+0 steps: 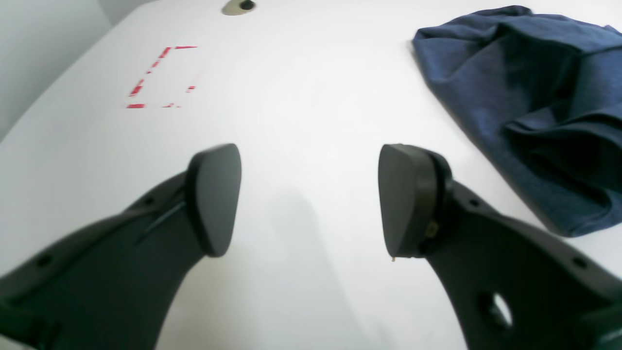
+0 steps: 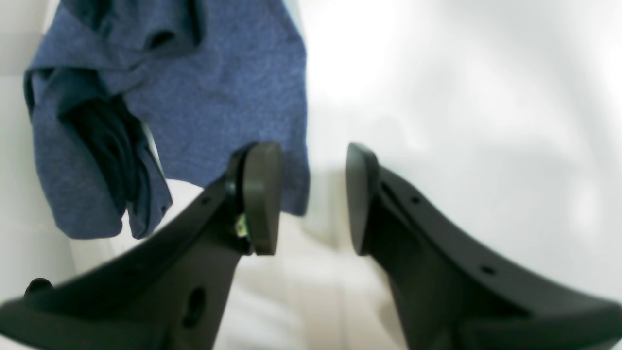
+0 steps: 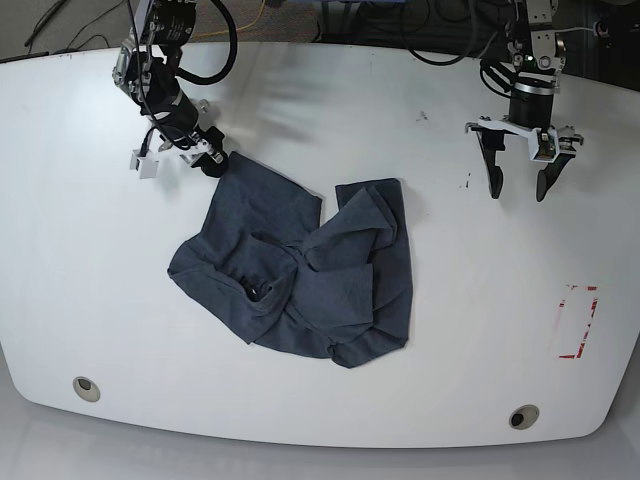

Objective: Layout the t-shirt on the table in an organized manner, then fold the t-shirt properly
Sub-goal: 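Move the right gripper to the t-shirt edge and pinch the fabric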

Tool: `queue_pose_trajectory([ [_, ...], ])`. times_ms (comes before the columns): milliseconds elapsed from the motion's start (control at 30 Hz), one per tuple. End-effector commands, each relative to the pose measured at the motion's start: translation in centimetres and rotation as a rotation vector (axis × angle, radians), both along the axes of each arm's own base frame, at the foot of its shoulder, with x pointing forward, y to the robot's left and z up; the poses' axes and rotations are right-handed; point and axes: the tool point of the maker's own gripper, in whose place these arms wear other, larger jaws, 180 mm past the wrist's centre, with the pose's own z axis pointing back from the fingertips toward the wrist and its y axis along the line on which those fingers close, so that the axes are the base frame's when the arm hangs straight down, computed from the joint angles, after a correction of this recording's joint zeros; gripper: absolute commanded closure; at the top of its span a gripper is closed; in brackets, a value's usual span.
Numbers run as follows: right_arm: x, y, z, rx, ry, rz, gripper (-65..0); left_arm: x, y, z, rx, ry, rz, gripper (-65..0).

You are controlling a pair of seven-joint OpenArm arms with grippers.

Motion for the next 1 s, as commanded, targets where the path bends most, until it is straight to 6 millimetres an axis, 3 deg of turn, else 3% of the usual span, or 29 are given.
queue_pose_trajectory([
  [0, 0.4, 0.1, 0.3, 0.002, -0.019, 0.006, -22.2, 0.3, 0.1, 1.2, 0.006, -0.047, -0.006, -41.5],
  [233, 0.5, 0.6, 0.2, 0.009, -0.018, 0.016, -22.4, 0.3, 0.1, 1.2, 0.006, -0.047, -0.006, -41.5],
  [600, 1.4, 4.1, 0.6, 0.039, -0.033, 0.11, -22.3, 0.4, 0.1, 1.3, 0.006, -0.049, -0.006, -41.5],
  [967, 1.5, 4.3, 0.6, 0.042, -0.035, 0.114, -22.2, 0.4, 0.1, 1.3, 0.006, -0.049, -0.006, -41.5],
])
